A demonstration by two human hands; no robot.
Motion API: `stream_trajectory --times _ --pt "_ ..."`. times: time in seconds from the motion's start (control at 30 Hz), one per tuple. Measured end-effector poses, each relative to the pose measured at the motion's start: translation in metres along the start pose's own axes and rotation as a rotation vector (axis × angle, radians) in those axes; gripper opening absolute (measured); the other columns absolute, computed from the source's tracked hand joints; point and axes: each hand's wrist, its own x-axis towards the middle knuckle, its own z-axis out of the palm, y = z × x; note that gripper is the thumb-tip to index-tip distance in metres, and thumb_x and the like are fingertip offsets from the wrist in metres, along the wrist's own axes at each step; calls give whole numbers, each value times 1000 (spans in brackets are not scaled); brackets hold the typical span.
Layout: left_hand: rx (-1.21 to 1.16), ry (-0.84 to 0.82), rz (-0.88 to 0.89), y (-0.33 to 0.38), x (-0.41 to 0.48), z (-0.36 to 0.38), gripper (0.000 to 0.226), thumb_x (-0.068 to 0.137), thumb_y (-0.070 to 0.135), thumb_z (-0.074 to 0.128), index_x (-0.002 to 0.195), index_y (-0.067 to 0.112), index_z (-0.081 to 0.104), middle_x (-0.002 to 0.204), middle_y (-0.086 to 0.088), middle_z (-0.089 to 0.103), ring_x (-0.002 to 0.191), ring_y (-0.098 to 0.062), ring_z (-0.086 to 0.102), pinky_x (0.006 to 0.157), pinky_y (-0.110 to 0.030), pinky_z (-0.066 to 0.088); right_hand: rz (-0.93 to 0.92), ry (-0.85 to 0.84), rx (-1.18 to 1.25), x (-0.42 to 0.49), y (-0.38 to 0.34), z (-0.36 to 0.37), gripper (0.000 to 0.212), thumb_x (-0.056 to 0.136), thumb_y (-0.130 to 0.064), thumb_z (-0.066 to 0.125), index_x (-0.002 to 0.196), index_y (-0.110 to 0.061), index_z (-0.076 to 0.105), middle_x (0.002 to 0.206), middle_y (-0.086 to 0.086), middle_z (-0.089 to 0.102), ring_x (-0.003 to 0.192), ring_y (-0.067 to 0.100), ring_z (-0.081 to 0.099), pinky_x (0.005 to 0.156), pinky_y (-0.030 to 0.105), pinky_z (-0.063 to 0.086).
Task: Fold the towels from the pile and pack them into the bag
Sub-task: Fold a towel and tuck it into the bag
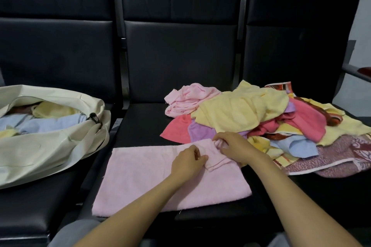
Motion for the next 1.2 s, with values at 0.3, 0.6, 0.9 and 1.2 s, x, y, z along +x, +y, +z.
stream_trajectory --times 0.3,0.6,0.9,1.2 --pt "-59 -70 10 -1 5 -7 36 89 29 62 67 20 36 67 7 46 62 -10 41 57 -26 30 108 258 578 -1 -9 -16 15 83 2 55 80 -13 52 74 -2 54 62 11 44 55 20 36" --pt "-388 -12 -55 16 2 -15 24 91 15 47 73 17 31 72 3 38 65 -12 33 57 -27 29 25 -18 547 -13 -5 -30 32 79 13 50 70 -17 56 66 -7 45 58 3 42 54 25 30" --pt "-311 -66 27 12 -1 -7 34 91 0 39 116 22 39 79 -1 47 68 -16 46 57 -23 37 -76 -53 79 -17 0 -31 16 84 -16 69 94 -28 66 86 -7 47 72 3 47 69 21 39" --pt "-4 -111 119 10 1 -1 25 90 10 55 114 13 58 115 -5 52 93 -13 47 72 -19 32 11 152 -75 -8 -4 -13 23 92 -8 46 92 -22 65 93 -4 44 83 19 55 71 34 46"
